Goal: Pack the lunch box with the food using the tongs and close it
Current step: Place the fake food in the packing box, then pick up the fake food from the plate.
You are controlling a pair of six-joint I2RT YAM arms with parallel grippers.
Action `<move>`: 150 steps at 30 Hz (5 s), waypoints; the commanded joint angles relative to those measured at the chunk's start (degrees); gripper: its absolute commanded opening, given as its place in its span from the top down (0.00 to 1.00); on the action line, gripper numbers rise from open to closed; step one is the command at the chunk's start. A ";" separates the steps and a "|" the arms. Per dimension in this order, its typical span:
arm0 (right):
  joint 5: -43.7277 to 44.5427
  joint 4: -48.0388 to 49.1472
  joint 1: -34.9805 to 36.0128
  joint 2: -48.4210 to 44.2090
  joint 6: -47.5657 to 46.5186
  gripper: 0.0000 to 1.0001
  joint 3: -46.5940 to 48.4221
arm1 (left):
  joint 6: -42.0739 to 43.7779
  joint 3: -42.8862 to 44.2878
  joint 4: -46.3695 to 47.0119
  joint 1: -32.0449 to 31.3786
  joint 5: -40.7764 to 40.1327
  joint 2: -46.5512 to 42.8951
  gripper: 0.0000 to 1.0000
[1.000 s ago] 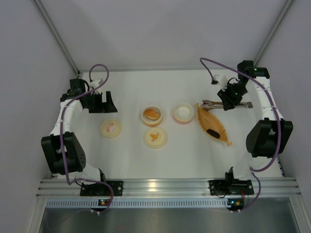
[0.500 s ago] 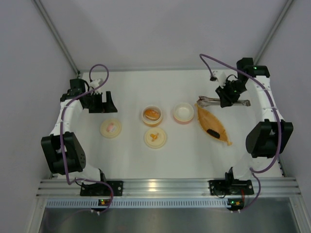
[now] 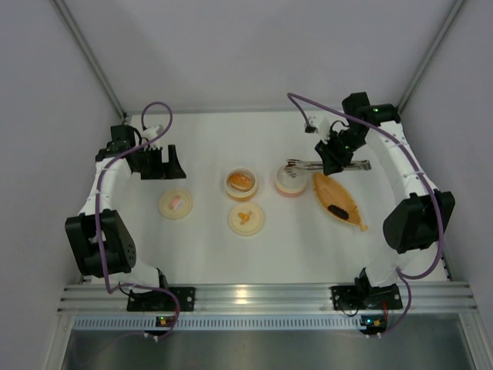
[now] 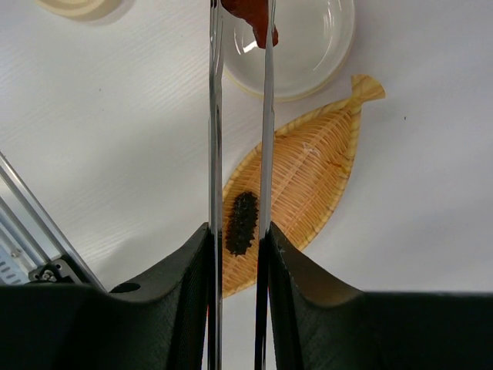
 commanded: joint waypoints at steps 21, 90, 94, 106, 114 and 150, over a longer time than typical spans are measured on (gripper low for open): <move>2.60 -3.18 2.71 5.25 4.66 0.75 -0.14 | 1.20 0.48 1.63 0.33 -0.15 -0.07 0.02; 10.86 -10.13 -19.09 -18.75 -11.25 0.63 -29.41 | 3.22 0.22 1.98 -0.90 3.11 -2.71 0.02; 11.48 -9.78 -19.09 -17.60 -10.81 0.62 -29.41 | 3.13 0.04 2.16 -0.90 2.93 -2.62 0.02; 14.99 -4.86 -19.09 -14.35 -8.08 0.62 -30.37 | 2.60 0.13 2.59 -0.99 2.76 -2.18 0.02; 16.75 -2.22 -19.18 -14.79 -6.68 0.67 -30.38 | 1.99 0.04 2.86 -0.90 2.93 -1.66 0.02; 19.65 -10.21 -19.00 -7.93 -8.35 0.69 -21.94 | 1.72 0.04 3.21 -0.90 2.58 -1.39 0.02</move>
